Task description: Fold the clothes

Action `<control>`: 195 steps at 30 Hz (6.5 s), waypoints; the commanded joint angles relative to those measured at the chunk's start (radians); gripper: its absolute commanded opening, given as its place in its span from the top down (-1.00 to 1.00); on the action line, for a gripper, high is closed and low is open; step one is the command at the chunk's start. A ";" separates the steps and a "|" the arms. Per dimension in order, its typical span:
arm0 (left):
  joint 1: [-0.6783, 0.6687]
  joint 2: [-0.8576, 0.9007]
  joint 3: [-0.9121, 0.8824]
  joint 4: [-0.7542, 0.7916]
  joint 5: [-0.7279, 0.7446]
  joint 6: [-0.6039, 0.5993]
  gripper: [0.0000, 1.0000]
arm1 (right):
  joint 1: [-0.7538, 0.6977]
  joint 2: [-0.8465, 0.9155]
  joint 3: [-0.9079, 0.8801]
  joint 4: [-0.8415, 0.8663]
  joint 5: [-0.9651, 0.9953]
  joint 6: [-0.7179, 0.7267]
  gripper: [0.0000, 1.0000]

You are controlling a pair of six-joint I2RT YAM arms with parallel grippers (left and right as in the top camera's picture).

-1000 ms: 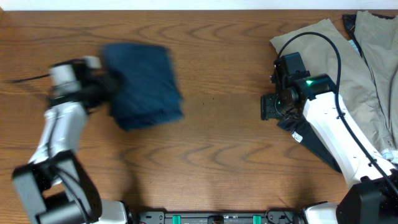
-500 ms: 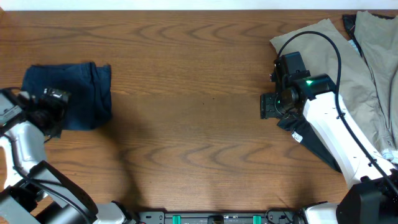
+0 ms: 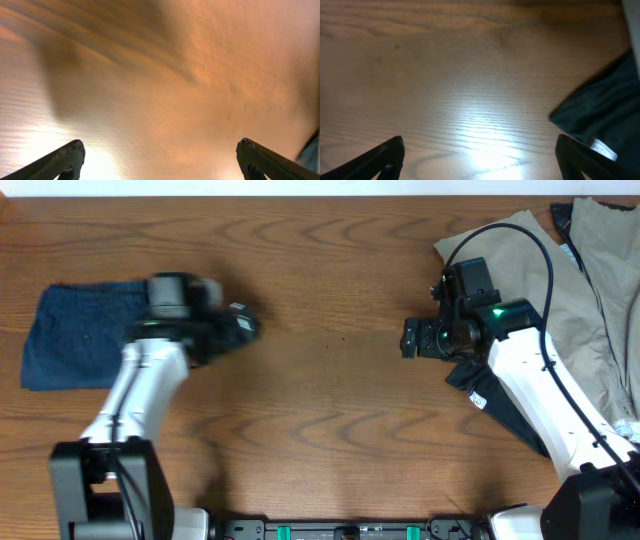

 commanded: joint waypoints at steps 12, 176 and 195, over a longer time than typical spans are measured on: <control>-0.212 -0.032 0.121 -0.580 -0.229 0.077 -0.96 | -0.235 -0.004 0.005 -0.161 -0.059 -0.117 -0.99; -0.032 -1.593 -0.965 0.483 -0.415 0.188 -0.96 | -0.216 -1.559 -1.218 0.826 0.112 -0.323 -0.98; -0.014 -1.593 -1.026 0.411 -0.315 0.295 -0.96 | -0.216 -1.559 -1.218 0.826 0.112 -0.323 -0.98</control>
